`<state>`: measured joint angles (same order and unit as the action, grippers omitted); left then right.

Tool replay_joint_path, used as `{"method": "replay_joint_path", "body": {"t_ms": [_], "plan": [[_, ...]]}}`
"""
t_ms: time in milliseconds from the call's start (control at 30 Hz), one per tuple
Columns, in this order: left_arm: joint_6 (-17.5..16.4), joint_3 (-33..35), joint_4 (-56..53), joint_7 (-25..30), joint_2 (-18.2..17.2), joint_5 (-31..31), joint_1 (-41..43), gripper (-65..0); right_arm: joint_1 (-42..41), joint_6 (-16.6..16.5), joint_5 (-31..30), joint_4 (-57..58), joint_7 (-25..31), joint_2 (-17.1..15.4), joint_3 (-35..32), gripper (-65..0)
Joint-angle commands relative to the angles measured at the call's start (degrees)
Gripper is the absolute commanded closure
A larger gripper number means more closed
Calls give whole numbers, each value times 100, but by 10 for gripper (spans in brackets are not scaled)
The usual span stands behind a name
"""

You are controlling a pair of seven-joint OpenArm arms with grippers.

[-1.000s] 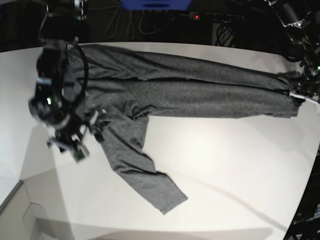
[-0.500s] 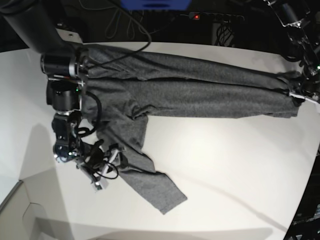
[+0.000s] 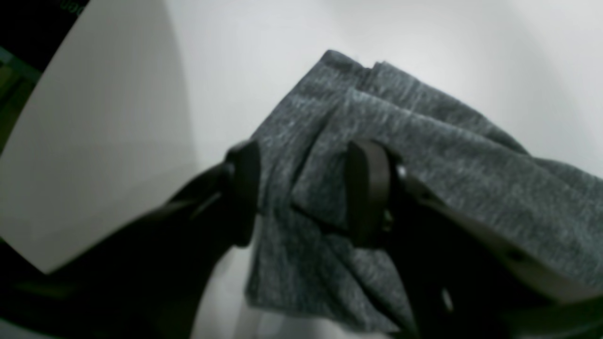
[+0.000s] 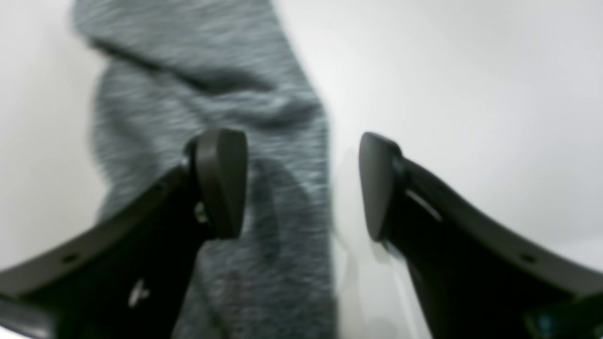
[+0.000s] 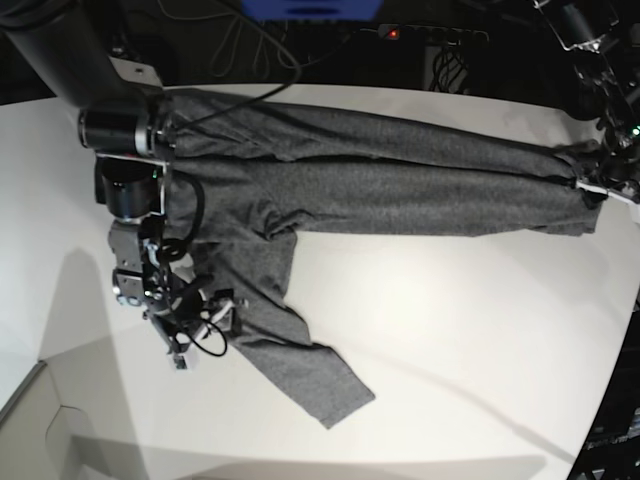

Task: Layout the t-shirt on the table in an organized manner, then fold the t-shirt properly
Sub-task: 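Grasp the hanging sleeve with the right gripper and lift it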

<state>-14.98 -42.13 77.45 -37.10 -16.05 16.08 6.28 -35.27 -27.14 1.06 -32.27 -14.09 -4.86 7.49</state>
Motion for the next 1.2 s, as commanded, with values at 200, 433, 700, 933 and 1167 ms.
{"method": "replay_joint_path", "body": {"t_ms": [200, 433, 700, 933, 1167], "plan": [[8, -29, 101, 110, -113, 50, -35, -289, -214, -16, -75, 541, 376, 104, -6, -305], [8, -29, 101, 110, -104, 50, -35, -289, -188, -16, -66, 585, 349, 262, -15, 0], [8, -29, 101, 110, -104, 50, -35, -289, -47, -95, -84, -575, -301, 289, 3, 0], [8, -11, 101, 110, -104, 23, -35, -289, 1078, -464, -102, -3705, -1541, 904, -76, 0], [8, -11, 101, 110, -140, 23, -88, -289, 2511, -403, -102, -6087, -2130, 1386, -1069, 0]]}}
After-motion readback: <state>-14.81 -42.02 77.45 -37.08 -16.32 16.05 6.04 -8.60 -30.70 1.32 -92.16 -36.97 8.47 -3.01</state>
